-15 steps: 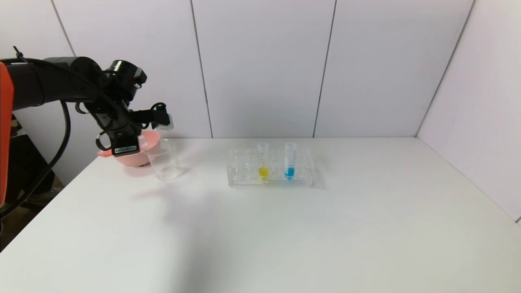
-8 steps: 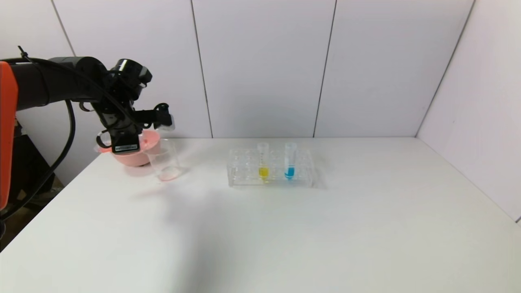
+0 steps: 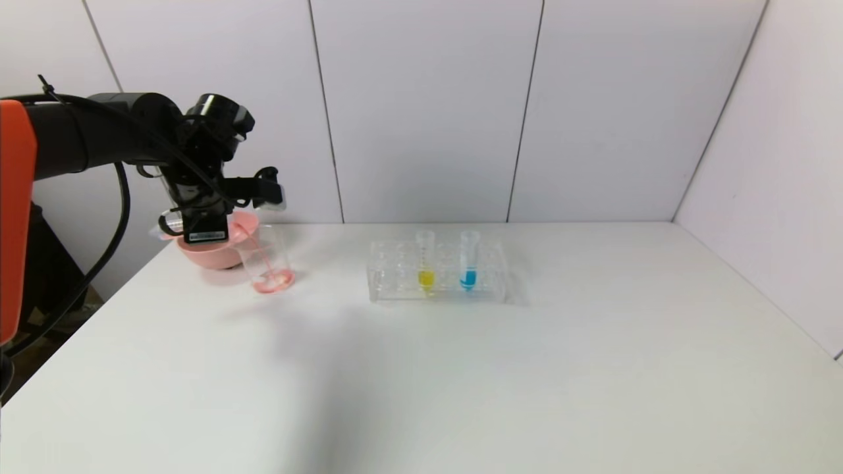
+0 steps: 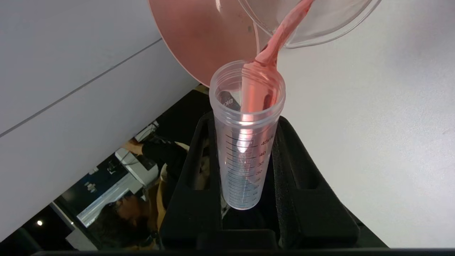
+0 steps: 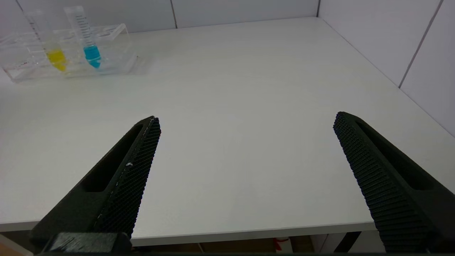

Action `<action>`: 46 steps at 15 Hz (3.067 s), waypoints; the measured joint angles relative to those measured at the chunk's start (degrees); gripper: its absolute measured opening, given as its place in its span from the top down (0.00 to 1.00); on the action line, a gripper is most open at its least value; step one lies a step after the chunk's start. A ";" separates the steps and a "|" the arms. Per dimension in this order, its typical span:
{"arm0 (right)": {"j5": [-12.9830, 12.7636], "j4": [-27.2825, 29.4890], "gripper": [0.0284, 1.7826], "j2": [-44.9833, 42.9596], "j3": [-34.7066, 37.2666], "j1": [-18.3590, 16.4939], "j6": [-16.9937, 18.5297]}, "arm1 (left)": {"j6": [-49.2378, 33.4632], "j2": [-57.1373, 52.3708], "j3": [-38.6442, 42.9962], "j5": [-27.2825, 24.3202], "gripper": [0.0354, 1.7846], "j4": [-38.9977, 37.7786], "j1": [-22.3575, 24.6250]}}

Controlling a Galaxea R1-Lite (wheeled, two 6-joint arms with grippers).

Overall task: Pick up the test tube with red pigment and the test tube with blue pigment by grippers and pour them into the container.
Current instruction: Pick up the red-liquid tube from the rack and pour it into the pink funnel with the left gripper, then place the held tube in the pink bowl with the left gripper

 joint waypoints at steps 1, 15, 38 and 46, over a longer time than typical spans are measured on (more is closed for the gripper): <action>-0.05 0.00 0.00 0.00 0.00 0.00 -0.02 | 0.28 0.00 0.00 0.69 0.77 0.11 -0.24; -0.05 -0.02 0.00 0.00 0.00 0.00 0.00 | 0.89 1.94 0.11 10.86 0.77 2.27 -3.56; -0.05 0.00 0.00 0.00 0.00 0.00 -0.02 | -67.05 -14.85 41.23 -19.68 0.77 -65.01 2.54; -0.02 0.00 0.00 0.00 0.00 0.00 -0.02 | -68.04 -17.86 69.66 -17.05 0.77 -112.09 7.35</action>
